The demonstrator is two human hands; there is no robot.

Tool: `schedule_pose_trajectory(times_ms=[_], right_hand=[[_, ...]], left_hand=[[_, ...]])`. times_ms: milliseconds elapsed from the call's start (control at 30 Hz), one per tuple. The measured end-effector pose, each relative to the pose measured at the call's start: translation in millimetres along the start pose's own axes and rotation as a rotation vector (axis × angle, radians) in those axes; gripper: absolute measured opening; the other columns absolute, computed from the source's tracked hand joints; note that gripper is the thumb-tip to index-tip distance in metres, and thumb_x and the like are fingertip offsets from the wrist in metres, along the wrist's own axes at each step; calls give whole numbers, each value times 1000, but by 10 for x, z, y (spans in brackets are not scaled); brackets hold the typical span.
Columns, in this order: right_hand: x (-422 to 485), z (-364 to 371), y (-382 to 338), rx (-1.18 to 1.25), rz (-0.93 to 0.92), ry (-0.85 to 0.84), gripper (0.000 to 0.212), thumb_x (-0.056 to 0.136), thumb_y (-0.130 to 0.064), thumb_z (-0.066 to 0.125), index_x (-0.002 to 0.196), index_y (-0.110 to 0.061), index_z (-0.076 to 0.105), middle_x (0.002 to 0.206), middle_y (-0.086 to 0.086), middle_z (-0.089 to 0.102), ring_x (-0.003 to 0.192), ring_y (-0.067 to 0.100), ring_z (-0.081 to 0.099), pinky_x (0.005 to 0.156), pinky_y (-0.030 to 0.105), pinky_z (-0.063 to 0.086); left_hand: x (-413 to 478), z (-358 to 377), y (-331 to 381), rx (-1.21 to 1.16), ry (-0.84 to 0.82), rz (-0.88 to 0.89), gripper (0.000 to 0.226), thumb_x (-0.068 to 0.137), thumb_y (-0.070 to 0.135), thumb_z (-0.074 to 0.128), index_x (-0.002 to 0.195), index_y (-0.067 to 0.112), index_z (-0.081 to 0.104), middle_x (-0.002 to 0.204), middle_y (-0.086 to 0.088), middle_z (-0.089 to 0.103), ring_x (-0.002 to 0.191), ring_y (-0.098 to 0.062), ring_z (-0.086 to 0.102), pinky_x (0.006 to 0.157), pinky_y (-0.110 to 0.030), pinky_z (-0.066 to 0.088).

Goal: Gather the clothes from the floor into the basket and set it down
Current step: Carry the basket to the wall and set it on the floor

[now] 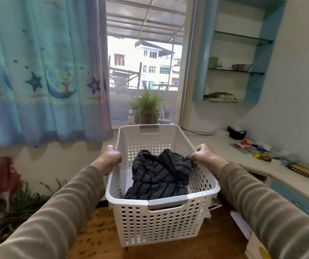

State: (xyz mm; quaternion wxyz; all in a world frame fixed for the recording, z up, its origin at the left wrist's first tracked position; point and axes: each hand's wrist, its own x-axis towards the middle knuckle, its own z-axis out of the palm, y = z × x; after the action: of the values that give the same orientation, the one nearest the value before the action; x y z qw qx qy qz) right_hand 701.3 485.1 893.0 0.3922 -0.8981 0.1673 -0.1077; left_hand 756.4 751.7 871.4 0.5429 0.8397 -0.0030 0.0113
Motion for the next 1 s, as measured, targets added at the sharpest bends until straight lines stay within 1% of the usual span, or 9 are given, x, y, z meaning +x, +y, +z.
schedule_pose_trajectory(times_ms=[100, 200, 300, 467, 533, 633, 767, 900, 1000], right_hand=[[382, -70, 17, 17, -28, -19, 24, 76, -3, 60, 97, 7, 62, 86, 19, 59, 80, 29, 58, 72, 35, 48], [714, -122, 26, 21, -58, -22, 23, 75, -3, 61, 96, 7, 63, 84, 19, 59, 76, 28, 56, 68, 32, 46], [1051, -139, 25, 19, -91, -43, 21, 75, -3, 61, 94, 6, 63, 81, 18, 59, 74, 28, 56, 67, 31, 45], [1478, -22, 21, 18, -96, -73, 9, 75, -3, 61, 84, -1, 60, 75, 16, 57, 67, 25, 54, 61, 26, 43], [1639, 58, 19, 19, -96, -78, 8, 75, -2, 60, 82, -3, 57, 80, 18, 57, 71, 26, 55, 62, 28, 44], [1845, 202, 0, -2, -90, -83, 9, 74, -1, 61, 83, -1, 58, 80, 19, 57, 75, 27, 56, 66, 32, 45], [2090, 412, -71, 5, -76, -85, 7, 75, -1, 61, 81, -1, 58, 70, 13, 55, 64, 25, 54, 57, 27, 44], [2353, 648, -176, 14, -77, -89, 15, 76, -2, 60, 91, 2, 59, 81, 17, 58, 75, 28, 57, 67, 34, 49], [2517, 828, -217, 12, -74, -73, 11, 77, -2, 60, 88, 0, 58, 83, 18, 58, 78, 29, 58, 71, 38, 51]], left_hand=[[266, 161, 109, 1, 30, 2, 24, 78, -13, 46, 102, -10, 51, 86, -19, 50, 83, -30, 47, 49, -24, 34], [474, 280, 221, 0, 76, 9, 24, 76, -14, 48, 99, -10, 54, 88, -21, 51, 80, -30, 49, 53, -26, 37], [658, 403, 299, 11, 109, 1, 21, 78, -12, 47, 97, -7, 54, 74, -15, 50, 72, -28, 49, 53, -26, 38], [948, 512, 341, 17, 148, -6, 13, 78, -13, 46, 83, -2, 51, 65, -10, 44, 57, -21, 43, 46, -25, 34], [1075, 522, 324, 23, 156, -18, 13, 78, -14, 46, 80, -3, 51, 63, -10, 44, 54, -19, 42, 45, -25, 33], [1293, 507, 268, 31, 149, -31, 21, 78, -16, 46, 66, 1, 48, 62, -9, 43, 52, -20, 40, 44, -25, 32], [1628, 436, 167, 25, 148, -36, 15, 77, -17, 46, 82, -4, 51, 63, -10, 44, 54, -20, 41, 45, -24, 33], [2012, 340, 45, 52, 148, -33, 23, 77, -16, 47, 64, 4, 47, 62, -8, 44, 55, -21, 41, 46, -23, 32], [2241, 306, -37, 43, 162, -27, 27, 77, -16, 47, 61, 6, 46, 62, -8, 44, 62, -23, 44, 48, -25, 33]])
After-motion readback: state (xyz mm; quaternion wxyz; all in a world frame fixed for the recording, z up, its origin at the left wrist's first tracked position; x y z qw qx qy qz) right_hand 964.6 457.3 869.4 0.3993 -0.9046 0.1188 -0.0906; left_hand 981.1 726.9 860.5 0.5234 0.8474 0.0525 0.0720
